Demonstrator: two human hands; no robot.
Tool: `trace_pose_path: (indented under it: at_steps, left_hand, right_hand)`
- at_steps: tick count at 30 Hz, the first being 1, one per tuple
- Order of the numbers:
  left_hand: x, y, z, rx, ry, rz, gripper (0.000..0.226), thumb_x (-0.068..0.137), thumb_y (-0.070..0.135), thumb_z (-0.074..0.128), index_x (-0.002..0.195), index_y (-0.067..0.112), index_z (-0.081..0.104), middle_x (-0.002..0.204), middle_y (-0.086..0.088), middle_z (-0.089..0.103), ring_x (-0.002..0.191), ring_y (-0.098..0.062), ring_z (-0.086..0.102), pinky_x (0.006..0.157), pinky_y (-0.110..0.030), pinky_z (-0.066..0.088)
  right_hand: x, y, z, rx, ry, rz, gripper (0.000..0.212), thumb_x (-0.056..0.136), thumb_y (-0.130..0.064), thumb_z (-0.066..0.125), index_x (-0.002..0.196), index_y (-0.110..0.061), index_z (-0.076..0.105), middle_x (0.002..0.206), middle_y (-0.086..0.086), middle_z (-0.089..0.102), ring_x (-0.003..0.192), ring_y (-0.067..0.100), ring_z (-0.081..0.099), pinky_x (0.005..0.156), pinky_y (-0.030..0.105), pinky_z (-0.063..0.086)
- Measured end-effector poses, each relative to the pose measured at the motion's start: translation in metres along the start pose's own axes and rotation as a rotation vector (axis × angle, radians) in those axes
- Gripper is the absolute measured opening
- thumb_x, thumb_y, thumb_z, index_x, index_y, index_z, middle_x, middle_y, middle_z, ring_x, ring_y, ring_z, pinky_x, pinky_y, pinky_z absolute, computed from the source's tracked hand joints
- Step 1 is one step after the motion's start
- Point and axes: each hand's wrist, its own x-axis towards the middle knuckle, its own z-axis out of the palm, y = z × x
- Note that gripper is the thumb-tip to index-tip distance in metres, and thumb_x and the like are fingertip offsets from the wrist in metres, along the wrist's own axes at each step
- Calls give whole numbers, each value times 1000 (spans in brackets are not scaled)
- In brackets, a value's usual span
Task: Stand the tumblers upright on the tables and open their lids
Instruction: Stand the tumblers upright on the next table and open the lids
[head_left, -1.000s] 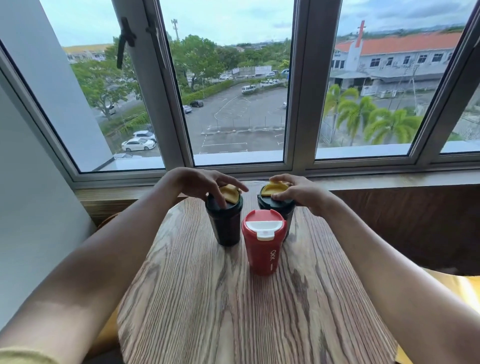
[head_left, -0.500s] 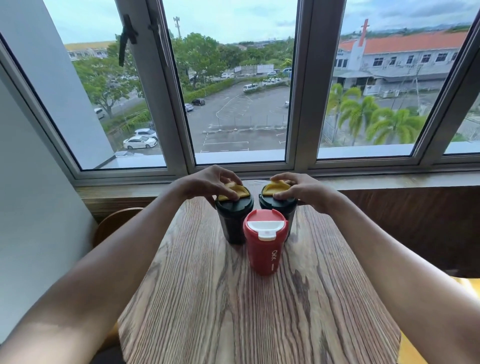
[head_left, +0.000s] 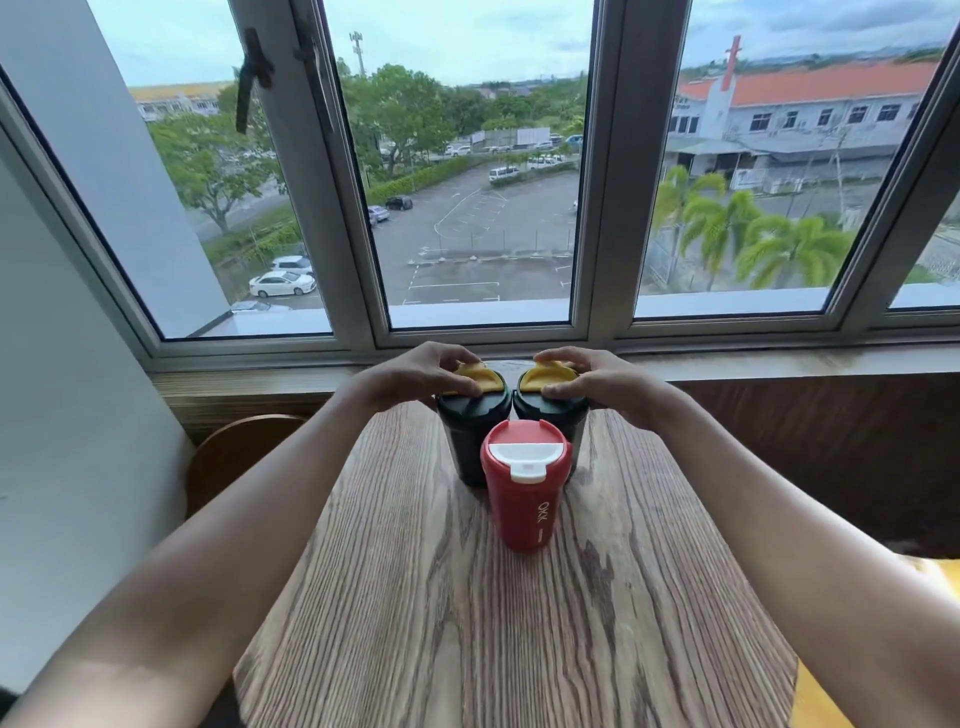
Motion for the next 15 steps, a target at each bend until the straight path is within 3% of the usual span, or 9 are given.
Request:
trace_pose_path:
  at_steps: [6, 11, 15]
  left_hand:
    - [-2, -10, 14, -117, 101, 21, 45, 82, 24, 75, 124, 23, 60, 118, -8, 62, 105, -25, 59, 84, -35, 49]
    - [-11, -16, 20, -172, 64, 41, 54, 77, 42, 72, 128, 34, 57, 123, 0, 60, 110, -17, 59, 91, -38, 52]
    - [-11, -14, 21, -180, 237, 73, 36, 90, 48, 60, 120, 27, 61, 114, 3, 65, 102, -6, 61, 80, -25, 48]
  right_hand:
    - [-4, 15, 4, 95, 74, -28, 54, 84, -17, 73, 134, -23, 54, 128, 8, 56, 116, 20, 56, 91, 25, 46]
    - [-6, 23, 8, 101, 98, -49, 51, 84, -27, 73, 132, -29, 55, 130, 7, 57, 119, 20, 55, 106, 37, 44]
    - [-10, 28, 10, 182, 203, -88, 35, 94, -37, 59, 127, -23, 59, 126, 7, 62, 109, 15, 61, 94, 32, 50]
